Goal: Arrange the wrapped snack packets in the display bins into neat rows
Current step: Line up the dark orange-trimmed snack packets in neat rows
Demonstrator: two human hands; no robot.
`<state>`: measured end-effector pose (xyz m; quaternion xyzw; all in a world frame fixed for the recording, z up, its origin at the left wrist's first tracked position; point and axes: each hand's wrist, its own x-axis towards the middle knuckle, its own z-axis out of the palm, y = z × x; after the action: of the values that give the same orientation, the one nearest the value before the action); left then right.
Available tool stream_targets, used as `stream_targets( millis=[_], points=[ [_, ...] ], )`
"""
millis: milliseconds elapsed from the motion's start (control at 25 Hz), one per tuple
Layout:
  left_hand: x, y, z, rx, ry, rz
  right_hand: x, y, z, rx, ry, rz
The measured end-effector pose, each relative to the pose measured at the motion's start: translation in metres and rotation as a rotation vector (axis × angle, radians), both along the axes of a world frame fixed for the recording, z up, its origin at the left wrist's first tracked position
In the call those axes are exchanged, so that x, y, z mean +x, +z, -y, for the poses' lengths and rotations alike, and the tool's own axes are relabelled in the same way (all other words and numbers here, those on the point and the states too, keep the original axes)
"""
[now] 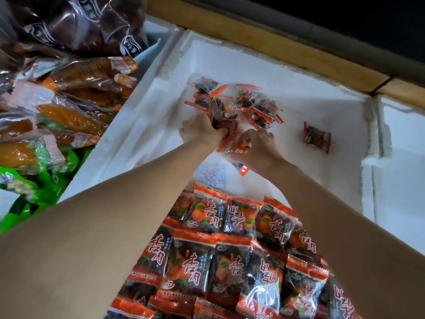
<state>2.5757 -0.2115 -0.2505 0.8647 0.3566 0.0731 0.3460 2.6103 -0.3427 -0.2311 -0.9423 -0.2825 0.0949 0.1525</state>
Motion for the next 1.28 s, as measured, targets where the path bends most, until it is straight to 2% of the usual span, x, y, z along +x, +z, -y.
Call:
stream_targets(
  millis=[80,200,320,520,640,720,840,920,1120,1280],
  points=[
    [-0.004,-0.001,0.002,-0.107,-0.04,0.069,-0.003,-0.002,0.007,0.014,-0.015,-0.002],
    [-0.024,0.004,0.006,-0.17,-0.072,0.177,-0.006,0.001,0.017,0.075,-0.03,-0.044],
    [-0.043,0.01,0.008,-0.227,-0.087,0.287,-0.012,0.012,0.022,0.224,-0.099,-0.106],
    [-0.075,0.03,-0.001,-0.162,-0.092,0.379,-0.035,0.035,0.015,0.611,-0.258,-0.37],
    [-0.102,0.042,-0.008,-0.16,-0.072,0.434,-0.056,0.049,0.01,0.75,-0.262,-0.562],
    [-0.121,0.047,-0.014,-0.139,-0.065,0.465,-0.069,0.056,0.005,0.697,-0.162,-0.551],
    [-0.147,0.054,-0.025,-0.101,-0.034,0.501,-0.079,0.062,-0.006,0.457,0.011,-0.309],
    [-0.159,0.056,-0.032,-0.075,-0.013,0.505,-0.083,0.061,-0.016,0.318,0.148,-0.237],
    [-0.181,0.054,-0.042,-0.103,0.018,0.488,-0.102,0.045,-0.035,-0.025,0.532,-0.322],
    [-0.189,0.052,-0.041,-0.143,-0.02,0.455,-0.103,0.039,-0.043,-0.141,0.546,-0.421]
  ],
)
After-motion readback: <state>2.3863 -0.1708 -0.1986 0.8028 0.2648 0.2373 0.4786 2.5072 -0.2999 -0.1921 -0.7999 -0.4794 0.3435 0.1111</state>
